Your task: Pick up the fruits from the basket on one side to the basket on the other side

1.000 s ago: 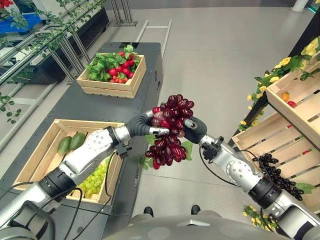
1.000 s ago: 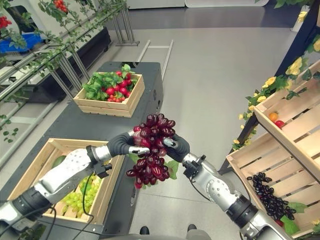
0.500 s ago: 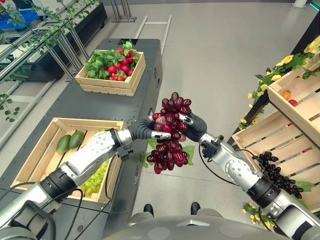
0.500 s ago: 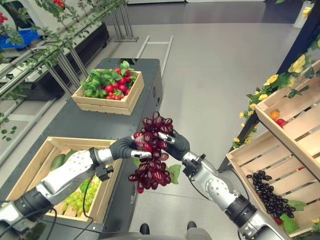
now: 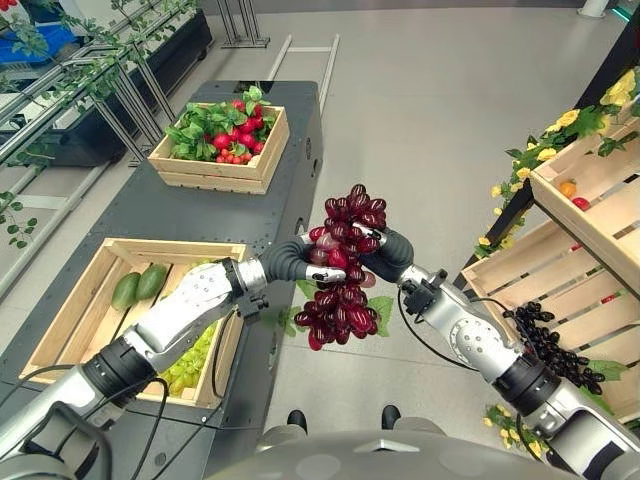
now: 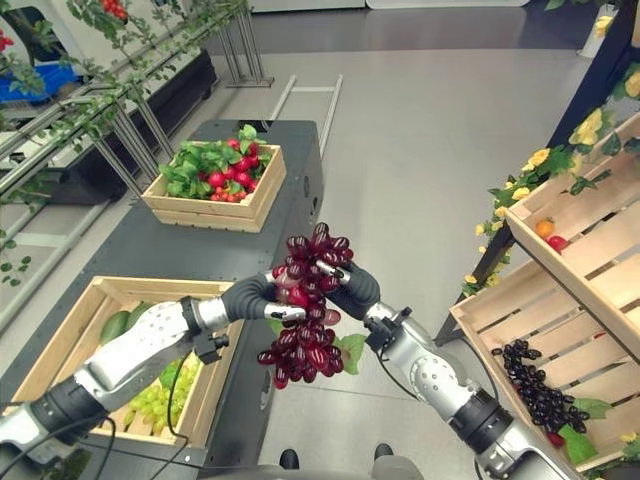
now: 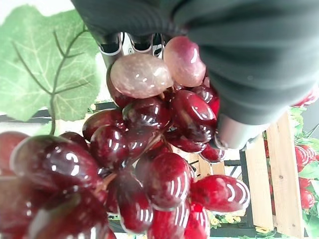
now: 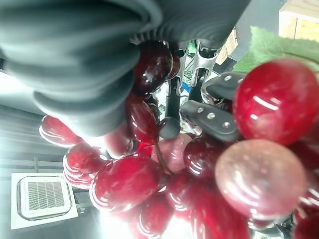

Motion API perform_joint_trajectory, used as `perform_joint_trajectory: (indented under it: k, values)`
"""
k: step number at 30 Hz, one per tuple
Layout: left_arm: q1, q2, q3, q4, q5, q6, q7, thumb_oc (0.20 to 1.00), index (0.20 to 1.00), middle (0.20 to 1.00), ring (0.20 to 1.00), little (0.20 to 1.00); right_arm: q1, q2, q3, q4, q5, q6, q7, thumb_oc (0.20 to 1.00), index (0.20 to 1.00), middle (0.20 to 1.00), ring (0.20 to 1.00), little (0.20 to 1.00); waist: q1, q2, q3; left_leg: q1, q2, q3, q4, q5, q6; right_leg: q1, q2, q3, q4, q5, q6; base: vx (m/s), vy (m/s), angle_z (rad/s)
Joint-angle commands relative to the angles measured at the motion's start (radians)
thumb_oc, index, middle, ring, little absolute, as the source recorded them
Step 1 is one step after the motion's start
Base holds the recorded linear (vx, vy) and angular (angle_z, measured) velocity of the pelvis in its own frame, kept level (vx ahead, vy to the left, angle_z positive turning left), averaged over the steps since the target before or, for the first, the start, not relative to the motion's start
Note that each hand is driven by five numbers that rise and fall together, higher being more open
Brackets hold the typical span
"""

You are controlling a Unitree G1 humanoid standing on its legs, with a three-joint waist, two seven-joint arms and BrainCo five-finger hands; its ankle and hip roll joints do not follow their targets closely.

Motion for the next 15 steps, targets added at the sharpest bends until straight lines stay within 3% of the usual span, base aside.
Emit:
perform_joint_trajectory:
  k: [1,2,3,4,15]
  values:
    - [-0.024,-0.035,0.097,-0.020,-0.022,-0.049,0.021,0.200,0.200,0.200,0.200,0.200,-0.075,0.067,0.008,-0.083,0.017,-0.031,0.054,0.200,0.200,0.200,0.200,0.200,-0.007,-0.067,-0.022,0.016,-0.062,-0.038,0.036,-0.067,0.039,0.013,-0.050,-0.032,-0.001,0.041,0.084,0.00,0.000,0.00]
    - [-0.025,-0.040,0.098,-0.021,-0.033,-0.047,0.023,0.200,0.200,0.200,0.200,0.200,-0.074,0.069,0.006,-0.082,0.015,-0.033,0.053,0.200,0.200,0.200,0.200,0.200,-0.006,-0.067,-0.022,0.016,-0.063,-0.038,0.035,-0.066,0.039,0.014,-0.051,-0.032,-0.001,0.041,0.085,0.00,0.000,0.00]
    - [-0.024,-0.043,0.099,-0.018,-0.039,-0.047,0.025,0.862,0.862,0.862,0.862,0.862,-0.074,0.070,0.004,-0.082,0.015,-0.035,0.052,0.200,0.200,0.200,0.200,0.200,-0.007,-0.068,-0.022,0.016,-0.063,-0.039,0.034,-0.066,0.039,0.015,-0.051,-0.033,-0.002,0.041,0.084,0.00,0.000,0.00]
    - [-0.023,-0.046,0.100,-0.024,-0.054,-0.044,0.022,1.000,1.000,1.000,1.000,1.000,-0.074,0.070,0.000,-0.082,0.011,-0.036,0.052,0.200,0.200,0.200,0.200,0.200,-0.007,-0.069,-0.023,0.015,-0.063,-0.039,0.035,-0.065,0.039,0.014,-0.051,-0.034,-0.002,0.042,0.085,0.00,0.000,0.00]
    - [0.054,-0.117,0.203,-0.026,-0.144,-0.067,0.052,1.000,1.000,1.000,1.000,1.000,-0.060,0.050,-0.079,-0.111,-0.011,-0.080,0.051,0.200,0.200,0.200,0.200,0.200,-0.007,-0.083,-0.031,0.015,-0.061,-0.038,0.033,-0.068,0.040,0.015,-0.050,-0.033,-0.004,0.044,0.086,0.00,0.002,0.00]
